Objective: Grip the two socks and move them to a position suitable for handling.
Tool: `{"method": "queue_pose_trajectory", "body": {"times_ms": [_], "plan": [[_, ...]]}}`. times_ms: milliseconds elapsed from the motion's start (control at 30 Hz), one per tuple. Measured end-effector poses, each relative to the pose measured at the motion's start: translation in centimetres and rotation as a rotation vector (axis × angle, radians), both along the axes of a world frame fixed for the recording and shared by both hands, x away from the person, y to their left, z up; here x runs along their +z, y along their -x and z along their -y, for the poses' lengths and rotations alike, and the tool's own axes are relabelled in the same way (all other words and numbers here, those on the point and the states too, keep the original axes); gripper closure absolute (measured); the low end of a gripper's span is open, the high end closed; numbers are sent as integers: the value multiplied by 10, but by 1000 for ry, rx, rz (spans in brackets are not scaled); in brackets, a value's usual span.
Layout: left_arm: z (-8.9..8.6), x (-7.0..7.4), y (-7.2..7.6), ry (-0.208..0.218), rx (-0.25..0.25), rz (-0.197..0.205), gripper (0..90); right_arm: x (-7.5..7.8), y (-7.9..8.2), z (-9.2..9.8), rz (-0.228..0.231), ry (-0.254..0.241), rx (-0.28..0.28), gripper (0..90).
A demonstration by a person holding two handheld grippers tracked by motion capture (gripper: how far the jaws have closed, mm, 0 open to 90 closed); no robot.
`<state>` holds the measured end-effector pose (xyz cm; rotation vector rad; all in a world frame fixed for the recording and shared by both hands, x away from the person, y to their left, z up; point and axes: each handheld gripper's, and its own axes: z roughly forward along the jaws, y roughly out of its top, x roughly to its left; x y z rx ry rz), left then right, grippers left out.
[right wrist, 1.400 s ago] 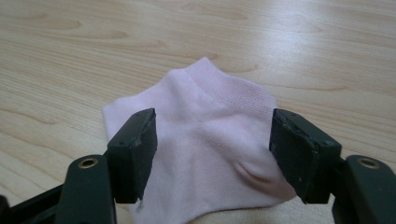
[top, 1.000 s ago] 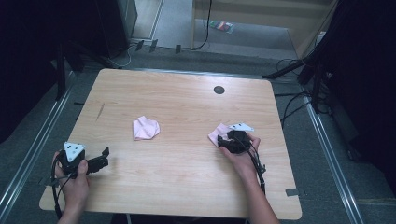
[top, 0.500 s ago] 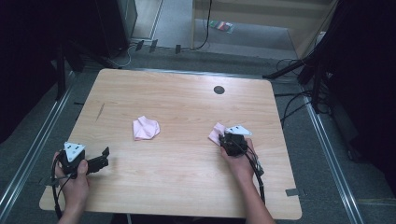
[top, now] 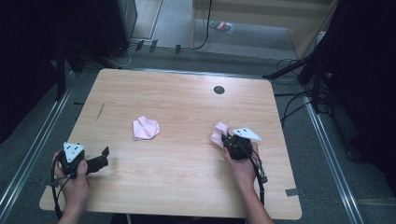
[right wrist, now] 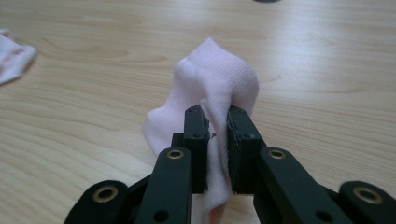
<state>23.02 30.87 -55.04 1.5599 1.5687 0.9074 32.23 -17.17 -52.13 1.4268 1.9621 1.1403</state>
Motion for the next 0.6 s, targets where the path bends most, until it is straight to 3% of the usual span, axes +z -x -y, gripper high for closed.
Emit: {"method": "queue_pose_trajectory", "body": {"times_ms": [200, 333, 467, 600], "plan": [[0, 0, 0, -6, 0, -1, 0, 20, 18, -4, 24, -44, 8, 807], [0, 0, 0, -4, 0, 0, 0, 35, 39, -17, 34, -76, 33, 807], [1, 0, 0, -7, 1, 0, 0, 39, 47, -27, 35, -85, 47, 806], [0, 0, 0, -3, 0, 1, 0, 33, 58, -51, -8, -120, 86, 804]]}}
